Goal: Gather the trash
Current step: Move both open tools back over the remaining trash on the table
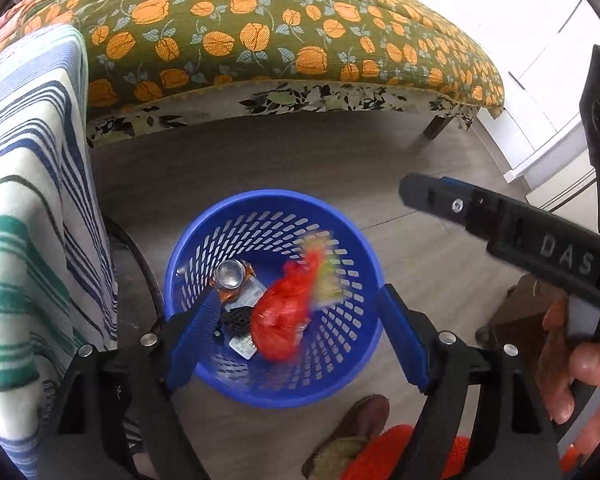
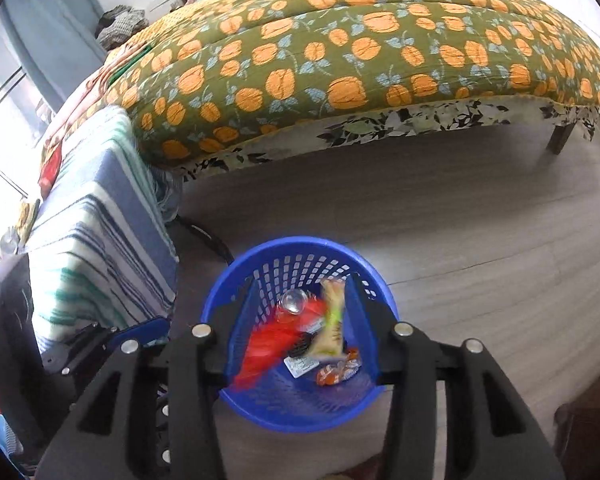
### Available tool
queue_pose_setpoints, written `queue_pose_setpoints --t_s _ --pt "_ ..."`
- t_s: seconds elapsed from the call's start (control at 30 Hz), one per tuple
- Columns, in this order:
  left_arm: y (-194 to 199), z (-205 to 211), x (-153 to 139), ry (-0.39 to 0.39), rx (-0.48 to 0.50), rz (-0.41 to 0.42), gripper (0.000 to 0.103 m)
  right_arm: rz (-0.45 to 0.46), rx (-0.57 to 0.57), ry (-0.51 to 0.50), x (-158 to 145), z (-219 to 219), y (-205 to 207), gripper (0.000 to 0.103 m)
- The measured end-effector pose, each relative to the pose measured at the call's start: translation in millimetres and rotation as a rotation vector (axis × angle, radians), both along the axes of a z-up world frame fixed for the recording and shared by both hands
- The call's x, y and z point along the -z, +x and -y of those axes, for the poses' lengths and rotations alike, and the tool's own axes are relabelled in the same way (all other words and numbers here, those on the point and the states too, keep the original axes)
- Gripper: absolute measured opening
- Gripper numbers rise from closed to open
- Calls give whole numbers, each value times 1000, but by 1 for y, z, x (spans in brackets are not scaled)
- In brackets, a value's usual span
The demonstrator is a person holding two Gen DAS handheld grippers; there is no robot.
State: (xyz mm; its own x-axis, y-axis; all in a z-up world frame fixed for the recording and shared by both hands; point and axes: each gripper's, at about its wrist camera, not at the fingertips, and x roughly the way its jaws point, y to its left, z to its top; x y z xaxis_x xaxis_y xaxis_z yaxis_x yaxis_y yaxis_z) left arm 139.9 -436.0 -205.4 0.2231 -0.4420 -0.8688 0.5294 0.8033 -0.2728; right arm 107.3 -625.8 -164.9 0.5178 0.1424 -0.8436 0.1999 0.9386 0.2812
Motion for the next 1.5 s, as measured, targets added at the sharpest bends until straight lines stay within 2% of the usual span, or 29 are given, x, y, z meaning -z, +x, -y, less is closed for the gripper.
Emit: queue_pose_setpoints --t_s 0.07,0.1,0.13,0.27,0.37,0.5,0.63,0.7,0.8,0.9,0.97,1.0,1.07,1.2,1.3,1.5 --pt "-7 -5 -11 -23 10 7 81 20 25 -6 -8 4 -3 54" --pt "-12 -8 -18 -36 19 14 81 39 45 -23 -16 5 -7 66" --pt "-20 -12 -29 -58 36 28 82 55 58 -38 -21 5 -9 69" --pt "-55 -50 -76 -97 94 126 90 115 48 -146 -43 -15 -17 70" --pt "-75 -111 -92 -87 69 183 92 153 -19 -238 -55 -56 -27 77" --pt "-75 -222 -86 0 -102 196 92 224 -186 -246 -67 -142 -42 79" --pt "-54 -333 -78 103 -333 211 91 244 -408 -181 -69 -252 -50 79" --pt "-38 -372 -76 143 -410 205 91 218 -485 -170 -67 -297 -42 79" --pt "-13 -413 -74 190 -464 199 92 190 -544 -173 -62 -361 -16 79" --pt "10 -435 -73 228 -483 214 95 156 -557 -191 -52 -412 25 80" --pt "23 -448 -72 229 -510 224 96 165 -548 -226 -51 -430 42 81" --pt "28 -456 -71 224 -532 225 96 165 -543 -208 -52 -435 53 81" --pt "37 -462 -70 222 -564 229 99 155 -527 -220 -48 -444 71 86" --pt "52 -465 -71 229 -596 234 99 133 -496 -226 -47 -449 100 99" --pt "53 -464 -72 235 -611 237 99 125 -479 -230 -45 -448 115 99" --pt "53 -464 -71 234 -609 237 99 124 -481 -233 -44 -448 119 99"
